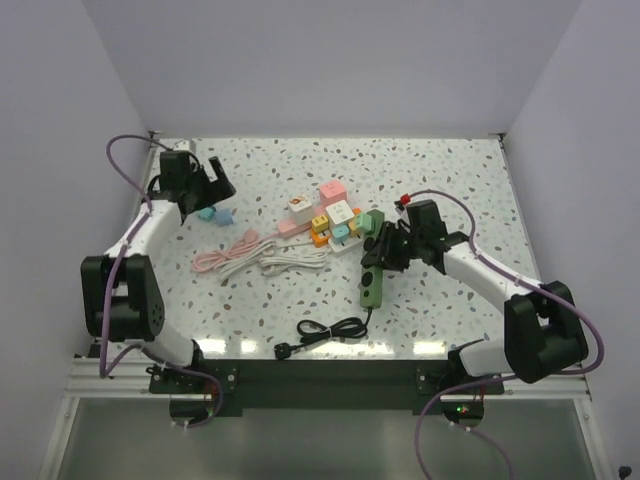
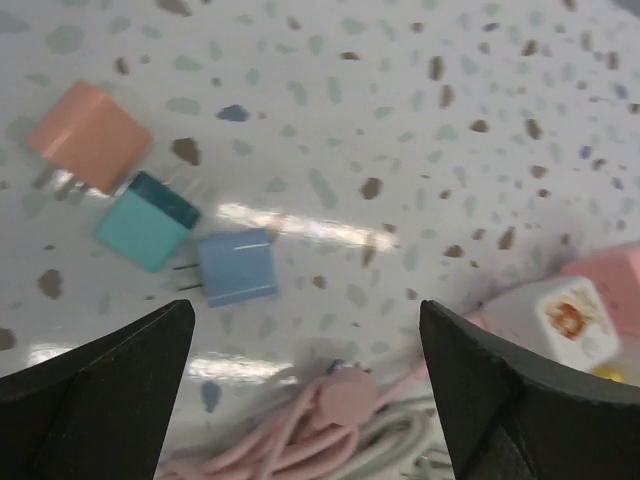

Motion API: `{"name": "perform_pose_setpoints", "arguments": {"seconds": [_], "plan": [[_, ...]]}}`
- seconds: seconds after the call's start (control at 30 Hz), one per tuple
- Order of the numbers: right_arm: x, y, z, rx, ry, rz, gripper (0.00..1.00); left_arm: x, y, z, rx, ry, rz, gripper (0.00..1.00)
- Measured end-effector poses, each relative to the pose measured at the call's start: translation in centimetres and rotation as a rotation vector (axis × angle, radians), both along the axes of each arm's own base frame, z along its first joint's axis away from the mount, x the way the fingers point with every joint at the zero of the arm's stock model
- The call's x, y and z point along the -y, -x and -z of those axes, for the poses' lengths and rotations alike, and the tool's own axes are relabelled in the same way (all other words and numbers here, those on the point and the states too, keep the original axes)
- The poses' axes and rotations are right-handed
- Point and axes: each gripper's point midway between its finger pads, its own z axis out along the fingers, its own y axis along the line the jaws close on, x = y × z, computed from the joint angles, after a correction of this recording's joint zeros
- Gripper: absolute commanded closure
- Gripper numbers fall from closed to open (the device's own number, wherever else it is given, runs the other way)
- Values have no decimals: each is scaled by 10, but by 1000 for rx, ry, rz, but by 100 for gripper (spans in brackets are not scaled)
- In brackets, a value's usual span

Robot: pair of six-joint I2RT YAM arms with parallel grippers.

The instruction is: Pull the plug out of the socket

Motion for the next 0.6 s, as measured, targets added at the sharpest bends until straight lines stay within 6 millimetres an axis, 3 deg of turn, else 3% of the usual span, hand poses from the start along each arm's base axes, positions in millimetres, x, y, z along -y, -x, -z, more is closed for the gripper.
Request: {"name": "perform_pose_setpoints", "arguments": {"seconds": [0.07,0.17,0.27,0.37,0.43,0.6], "plan": [[-2,1,1,-1,11,-19,100,37,5,-33,87,29,83,0],[-7,2,2,-2,23,-51,100,122,20,-81,229,147,283,0],[-13,4,2,-3,33,-82,100,202,49,-103,286,294,486,0],[-23,6,2,-3,44,-122,100,254,67,-95,259,366,614,0],[-28,7,2,-3,44,-137,100,273,73,-81,215,381,652,0],[-30,9,1,-4,49,-145,100,295,79,-50,116,387,679,0]]}}
